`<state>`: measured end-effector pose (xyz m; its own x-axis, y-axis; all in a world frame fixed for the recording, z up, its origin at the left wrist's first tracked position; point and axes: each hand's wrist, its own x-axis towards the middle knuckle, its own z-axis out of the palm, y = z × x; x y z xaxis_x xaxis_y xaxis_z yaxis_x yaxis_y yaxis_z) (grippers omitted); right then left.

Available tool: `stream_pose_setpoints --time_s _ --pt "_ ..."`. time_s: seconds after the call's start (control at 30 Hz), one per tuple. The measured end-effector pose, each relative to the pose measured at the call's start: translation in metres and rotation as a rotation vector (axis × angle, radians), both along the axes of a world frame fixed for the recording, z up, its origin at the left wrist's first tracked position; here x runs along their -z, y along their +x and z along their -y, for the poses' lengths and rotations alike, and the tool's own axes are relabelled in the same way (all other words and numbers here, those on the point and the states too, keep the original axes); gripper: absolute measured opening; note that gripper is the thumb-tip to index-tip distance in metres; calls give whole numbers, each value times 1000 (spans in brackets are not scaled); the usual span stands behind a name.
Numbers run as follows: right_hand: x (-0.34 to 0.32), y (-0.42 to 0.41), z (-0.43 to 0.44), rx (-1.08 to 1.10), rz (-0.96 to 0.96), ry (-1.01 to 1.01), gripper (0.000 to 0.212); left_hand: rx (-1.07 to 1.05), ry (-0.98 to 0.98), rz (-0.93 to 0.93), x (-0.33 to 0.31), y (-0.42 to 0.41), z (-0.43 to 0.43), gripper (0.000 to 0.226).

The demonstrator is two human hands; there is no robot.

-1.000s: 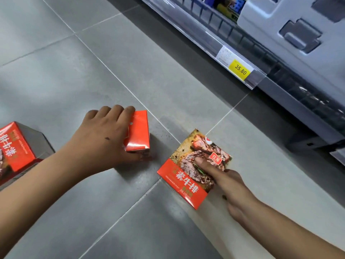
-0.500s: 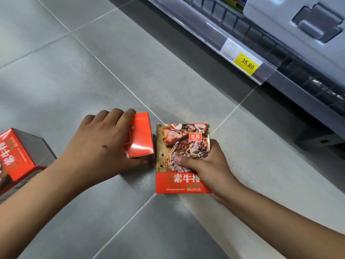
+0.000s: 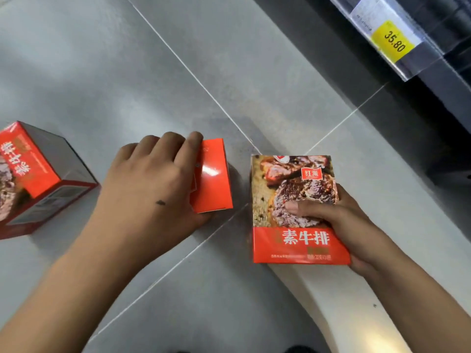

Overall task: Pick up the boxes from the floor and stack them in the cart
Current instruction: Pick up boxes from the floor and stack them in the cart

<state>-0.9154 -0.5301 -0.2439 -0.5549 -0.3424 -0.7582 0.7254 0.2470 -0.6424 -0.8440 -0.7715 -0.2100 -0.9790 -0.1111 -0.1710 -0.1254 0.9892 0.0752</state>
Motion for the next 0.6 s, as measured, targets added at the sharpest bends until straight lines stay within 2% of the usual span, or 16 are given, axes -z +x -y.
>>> stream_pose_setpoints --time_s 0.03,0.1,0.17,0.23,0.3,0.43,0.6 --pt "1 6 -3 28 15 16 48 -19 25 10 -3 6 -3 87" --pt "6 18 -4 102 -10 119 76 -47 71 29 -10 16 -7 89" --pt "12 29 0 137 -135 320 92 -69 96 52 -17 23 -13 89" --pt "14 36 6 55 -283 521 102 -93 113 58 -27 30 -19 87" --pt "11 40 11 -34 -374 631 114 -117 126 46 -42 38 -21 83" --pt "-8 49 15 -222 -401 795 113 -204 164 4 -90 61 -20 84" --pt "-68 65 6 -459 -225 1001 113 -245 195 48 -174 83 -22 88"
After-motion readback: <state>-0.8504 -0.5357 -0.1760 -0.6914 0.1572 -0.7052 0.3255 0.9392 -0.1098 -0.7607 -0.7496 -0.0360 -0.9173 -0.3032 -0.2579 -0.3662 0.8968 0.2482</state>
